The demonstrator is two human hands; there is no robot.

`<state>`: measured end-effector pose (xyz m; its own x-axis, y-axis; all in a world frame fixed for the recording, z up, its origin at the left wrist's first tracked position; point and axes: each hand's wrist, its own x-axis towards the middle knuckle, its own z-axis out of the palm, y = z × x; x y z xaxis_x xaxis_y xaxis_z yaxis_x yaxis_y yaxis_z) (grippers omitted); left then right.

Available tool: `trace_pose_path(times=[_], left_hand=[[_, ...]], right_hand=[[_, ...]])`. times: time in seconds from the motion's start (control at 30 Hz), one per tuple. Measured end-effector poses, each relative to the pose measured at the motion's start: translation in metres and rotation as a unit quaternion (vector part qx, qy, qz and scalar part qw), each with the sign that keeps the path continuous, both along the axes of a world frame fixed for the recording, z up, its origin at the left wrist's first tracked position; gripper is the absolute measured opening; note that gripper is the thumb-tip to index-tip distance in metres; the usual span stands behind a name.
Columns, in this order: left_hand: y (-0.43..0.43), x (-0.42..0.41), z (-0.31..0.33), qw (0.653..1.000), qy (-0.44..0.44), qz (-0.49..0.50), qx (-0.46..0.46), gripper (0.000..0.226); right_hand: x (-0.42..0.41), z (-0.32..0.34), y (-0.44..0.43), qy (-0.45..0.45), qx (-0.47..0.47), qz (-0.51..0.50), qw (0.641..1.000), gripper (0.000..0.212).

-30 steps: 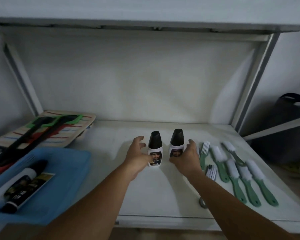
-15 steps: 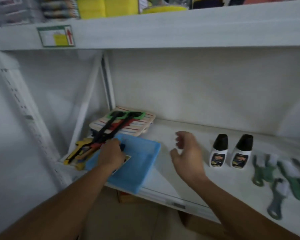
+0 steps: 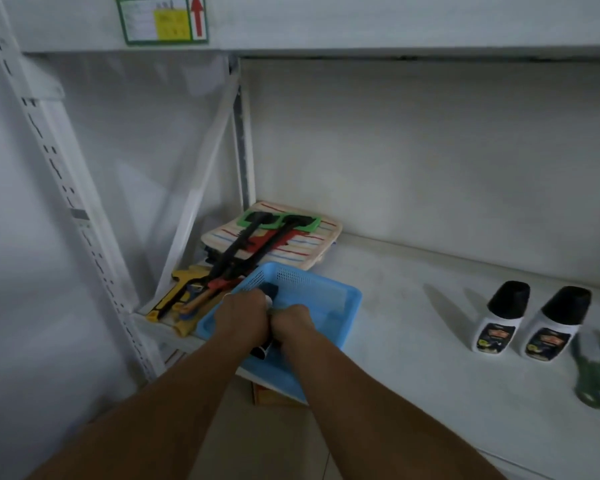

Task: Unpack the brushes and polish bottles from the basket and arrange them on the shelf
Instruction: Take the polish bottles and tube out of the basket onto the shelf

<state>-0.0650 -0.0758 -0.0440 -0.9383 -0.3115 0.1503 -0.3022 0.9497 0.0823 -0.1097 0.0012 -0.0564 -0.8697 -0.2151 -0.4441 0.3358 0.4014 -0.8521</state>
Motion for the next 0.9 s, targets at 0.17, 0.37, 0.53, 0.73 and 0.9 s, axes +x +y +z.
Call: trace_pose_path(times=[0.17,0.37,0.53,0.73,0.9], left_hand=[[0.006,0.000,0.002,0.979,0.073,0.050,0.184,0.017],[0.025,-0.002,0.046,0.924,0.207,0.024,0.322,0.006],[0.115,0.010,0.087,0.821,0.276,-0.089,0.492,0.030],[0.236,-0.003,0.042,0.794,0.146,-0.161,0.568,0.037],[0.290,-0.017,0.000,0.787,0.102,-0.161,0.586,0.038]], right_hand=[[-0.016,-0.005,0.000,-0.041,-0.060,-0.028,0.997,0.028],[-0.008,0.038,0.053,0.138,-0.137,-0.023,0.981,0.019],[0.021,0.088,0.205,0.312,-0.219,-0.016,0.924,0.023],[0.032,0.050,0.374,0.303,-0.079,-0.111,0.943,0.026],[0.020,0.017,0.414,0.291,-0.054,-0.146,0.944,0.028]])
